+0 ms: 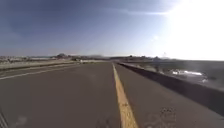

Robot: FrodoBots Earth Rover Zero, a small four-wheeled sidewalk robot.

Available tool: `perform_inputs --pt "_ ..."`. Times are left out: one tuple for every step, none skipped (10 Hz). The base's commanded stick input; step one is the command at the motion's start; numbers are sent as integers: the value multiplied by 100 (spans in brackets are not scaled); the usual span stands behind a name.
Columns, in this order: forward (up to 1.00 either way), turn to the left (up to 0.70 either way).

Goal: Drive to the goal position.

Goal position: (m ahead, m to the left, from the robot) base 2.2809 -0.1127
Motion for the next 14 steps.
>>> perform_inputs --pt "70 0" --pt "70 0" --pt "70 0" --pt "70 0" --pt "70 0" --pt "70 0" --pt "70 0" --pt "70 0" --pt "70 0" --pt "70 0" --pt "70 0" --pt "70 0" --pt "70 0" --pt "70 0"
